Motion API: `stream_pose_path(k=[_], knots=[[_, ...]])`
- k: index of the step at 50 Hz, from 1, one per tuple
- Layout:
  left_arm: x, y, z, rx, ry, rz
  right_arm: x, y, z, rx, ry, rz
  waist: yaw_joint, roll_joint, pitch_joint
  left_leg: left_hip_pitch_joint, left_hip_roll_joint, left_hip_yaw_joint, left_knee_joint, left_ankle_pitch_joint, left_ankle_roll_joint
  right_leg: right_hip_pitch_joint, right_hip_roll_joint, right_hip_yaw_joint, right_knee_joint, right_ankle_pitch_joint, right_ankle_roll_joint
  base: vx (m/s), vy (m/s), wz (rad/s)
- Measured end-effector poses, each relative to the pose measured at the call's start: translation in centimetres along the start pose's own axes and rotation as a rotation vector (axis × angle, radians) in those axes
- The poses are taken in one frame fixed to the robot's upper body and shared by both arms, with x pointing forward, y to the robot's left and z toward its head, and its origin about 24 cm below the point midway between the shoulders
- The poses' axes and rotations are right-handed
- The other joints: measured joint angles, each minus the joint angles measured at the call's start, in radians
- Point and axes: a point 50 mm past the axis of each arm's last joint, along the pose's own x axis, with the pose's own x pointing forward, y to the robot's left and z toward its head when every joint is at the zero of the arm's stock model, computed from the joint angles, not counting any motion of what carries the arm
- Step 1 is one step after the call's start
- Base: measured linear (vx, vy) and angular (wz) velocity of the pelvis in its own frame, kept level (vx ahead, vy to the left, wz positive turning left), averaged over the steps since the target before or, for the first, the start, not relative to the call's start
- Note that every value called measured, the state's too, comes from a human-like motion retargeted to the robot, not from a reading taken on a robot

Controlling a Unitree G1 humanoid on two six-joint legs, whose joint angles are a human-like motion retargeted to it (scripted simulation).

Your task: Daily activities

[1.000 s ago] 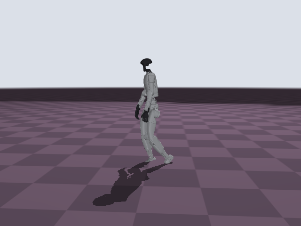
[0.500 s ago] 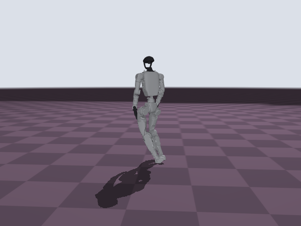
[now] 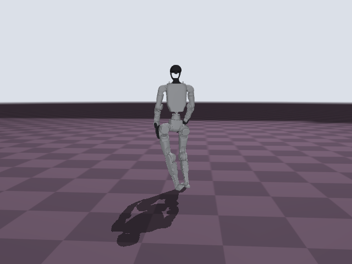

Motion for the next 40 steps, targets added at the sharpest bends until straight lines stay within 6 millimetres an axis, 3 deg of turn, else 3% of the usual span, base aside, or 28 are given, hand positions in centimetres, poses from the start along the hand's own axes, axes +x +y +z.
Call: stream_pose_path(k=[40], knots=[[-1.1,2.1,-1.8,0.179,0.083,0.009,0.9,0.2,4.2,0.008,-0.136,0.028,0.097,0.002,-0.084,-0.207,0.032,-0.102,0.1,0.0,-0.021,-0.051,0.107,0.064,-0.243,0.164,0.049,-0.03,-0.02,-0.25]])
